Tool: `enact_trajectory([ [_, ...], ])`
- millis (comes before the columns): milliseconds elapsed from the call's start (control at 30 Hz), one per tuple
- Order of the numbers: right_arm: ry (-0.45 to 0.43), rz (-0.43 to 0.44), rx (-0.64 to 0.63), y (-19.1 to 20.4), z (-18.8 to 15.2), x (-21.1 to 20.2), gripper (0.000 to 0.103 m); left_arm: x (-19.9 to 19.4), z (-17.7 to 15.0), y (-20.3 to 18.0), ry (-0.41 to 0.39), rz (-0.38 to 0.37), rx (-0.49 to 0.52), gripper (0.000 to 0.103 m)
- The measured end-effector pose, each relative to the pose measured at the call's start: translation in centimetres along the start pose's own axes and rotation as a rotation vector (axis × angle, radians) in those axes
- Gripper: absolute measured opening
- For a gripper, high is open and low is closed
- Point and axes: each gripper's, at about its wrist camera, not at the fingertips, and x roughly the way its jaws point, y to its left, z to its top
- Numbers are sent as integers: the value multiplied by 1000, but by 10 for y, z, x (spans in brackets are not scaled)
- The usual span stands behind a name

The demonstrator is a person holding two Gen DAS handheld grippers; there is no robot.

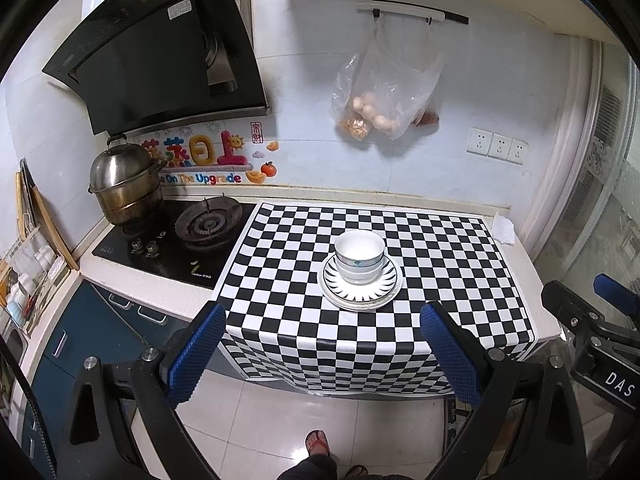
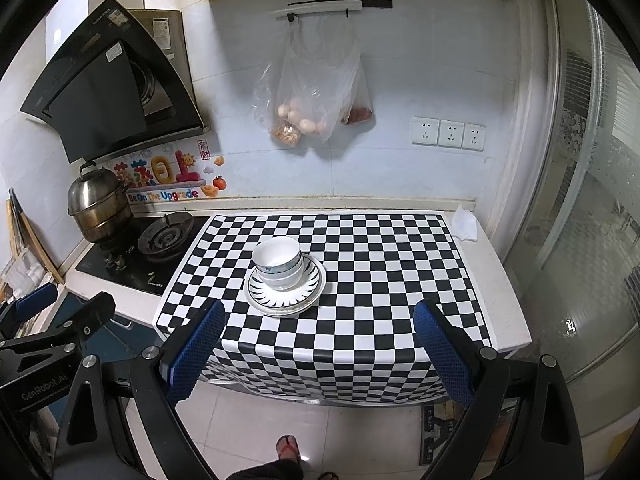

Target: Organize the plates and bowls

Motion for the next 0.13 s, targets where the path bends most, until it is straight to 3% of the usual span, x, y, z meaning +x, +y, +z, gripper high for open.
enact_trajectory([
  [133, 3, 1, -4, -1, 0, 1, 97, -1, -2, -2, -20, 14, -5, 99],
])
